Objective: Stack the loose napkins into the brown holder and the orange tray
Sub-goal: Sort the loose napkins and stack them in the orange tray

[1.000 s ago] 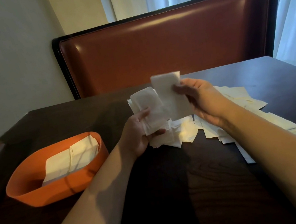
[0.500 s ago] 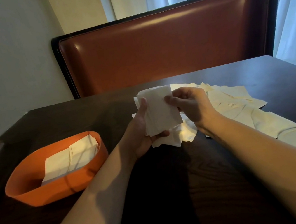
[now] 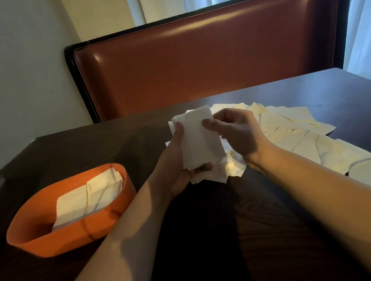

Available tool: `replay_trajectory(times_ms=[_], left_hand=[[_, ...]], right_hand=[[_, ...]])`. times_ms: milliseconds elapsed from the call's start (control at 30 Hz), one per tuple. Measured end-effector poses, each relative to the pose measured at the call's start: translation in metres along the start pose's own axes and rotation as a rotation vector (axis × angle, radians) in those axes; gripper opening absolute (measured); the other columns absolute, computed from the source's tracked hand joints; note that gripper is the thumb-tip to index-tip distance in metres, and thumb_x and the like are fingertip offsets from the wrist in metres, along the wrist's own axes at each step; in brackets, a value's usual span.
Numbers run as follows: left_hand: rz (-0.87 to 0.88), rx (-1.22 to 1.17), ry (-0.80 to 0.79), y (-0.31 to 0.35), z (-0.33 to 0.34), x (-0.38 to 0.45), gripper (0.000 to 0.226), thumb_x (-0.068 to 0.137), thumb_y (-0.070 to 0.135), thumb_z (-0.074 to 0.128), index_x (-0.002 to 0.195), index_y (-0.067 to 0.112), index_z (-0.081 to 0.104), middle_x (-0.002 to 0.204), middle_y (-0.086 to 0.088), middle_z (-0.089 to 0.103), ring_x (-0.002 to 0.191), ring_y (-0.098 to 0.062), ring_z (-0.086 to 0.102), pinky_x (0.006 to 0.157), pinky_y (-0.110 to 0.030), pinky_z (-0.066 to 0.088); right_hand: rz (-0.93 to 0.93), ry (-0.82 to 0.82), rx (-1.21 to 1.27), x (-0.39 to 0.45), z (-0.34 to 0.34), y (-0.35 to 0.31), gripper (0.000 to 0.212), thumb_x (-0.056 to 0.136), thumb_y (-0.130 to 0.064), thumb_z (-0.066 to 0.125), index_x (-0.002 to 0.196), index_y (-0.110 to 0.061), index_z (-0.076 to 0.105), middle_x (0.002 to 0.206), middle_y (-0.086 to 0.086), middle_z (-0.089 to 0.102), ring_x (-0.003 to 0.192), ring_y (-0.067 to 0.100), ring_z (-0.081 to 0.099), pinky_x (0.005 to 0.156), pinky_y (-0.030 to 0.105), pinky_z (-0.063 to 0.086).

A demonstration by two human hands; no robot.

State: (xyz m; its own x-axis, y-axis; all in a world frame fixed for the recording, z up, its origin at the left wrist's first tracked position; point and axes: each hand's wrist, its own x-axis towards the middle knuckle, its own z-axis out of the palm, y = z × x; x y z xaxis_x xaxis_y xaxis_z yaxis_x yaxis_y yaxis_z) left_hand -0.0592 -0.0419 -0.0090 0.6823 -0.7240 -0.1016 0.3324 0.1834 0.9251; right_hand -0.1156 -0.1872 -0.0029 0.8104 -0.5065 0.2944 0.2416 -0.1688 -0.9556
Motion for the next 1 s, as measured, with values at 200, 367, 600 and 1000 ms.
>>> replay_trajectory(times_ms=[200, 367, 600, 1000], left_hand=[[0.016, -0.015, -0.012, -0.002, 0.005, -0.004, 0.041, 0.101, 0.047, 0.038, 0.113, 0.015, 0.06, 0.088, -0.007, 0.075, 0.081, -0.021, 0.072, 0.076, -0.038, 0.052], [0.066, -0.056, 0.064, -0.001, 0.01, -0.005, 0.036, 0.103, 0.039, 0.041, 0.106, 0.011, 0.063, 0.092, -0.01, 0.076, 0.085, -0.022, 0.073, 0.079, -0.041, 0.058], [0.218, -0.085, 0.203, 0.001, 0.013, 0.0, 0.042, 0.101, 0.043, 0.043, 0.116, 0.007, 0.059, 0.092, -0.008, 0.076, 0.093, -0.023, 0.072, 0.09, -0.042, 0.056], [0.24, 0.241, 0.447, -0.005, -0.012, 0.012, 0.028, 0.084, -0.002, 0.057, 0.109, 0.007, 0.067, 0.096, -0.009, 0.068, 0.087, -0.02, 0.062, 0.072, -0.035, 0.054]], right_hand=[[0.093, -0.027, 0.056, -0.003, 0.008, 0.011, 0.016, 0.086, -0.026, 0.076, 0.082, -0.012, 0.07, 0.085, 0.004, 0.068, 0.078, 0.015, 0.065, 0.059, 0.023, 0.051], [0.141, 0.021, 0.065, -0.003, 0.012, 0.012, 0.044, 0.081, -0.035, 0.079, 0.112, -0.011, 0.059, 0.104, 0.005, 0.067, 0.096, 0.019, 0.066, 0.08, 0.039, 0.059], [0.229, -0.234, 0.048, -0.007, 0.012, 0.007, 0.046, 0.079, -0.04, 0.079, 0.112, -0.009, 0.066, 0.098, 0.008, 0.072, 0.093, 0.023, 0.07, 0.086, 0.038, 0.059], [-0.213, -0.14, -0.437, 0.008, -0.018, 0.016, 0.021, 0.083, -0.019, 0.078, 0.101, -0.014, 0.069, 0.093, 0.001, 0.067, 0.081, 0.011, 0.059, 0.071, 0.026, 0.046]])
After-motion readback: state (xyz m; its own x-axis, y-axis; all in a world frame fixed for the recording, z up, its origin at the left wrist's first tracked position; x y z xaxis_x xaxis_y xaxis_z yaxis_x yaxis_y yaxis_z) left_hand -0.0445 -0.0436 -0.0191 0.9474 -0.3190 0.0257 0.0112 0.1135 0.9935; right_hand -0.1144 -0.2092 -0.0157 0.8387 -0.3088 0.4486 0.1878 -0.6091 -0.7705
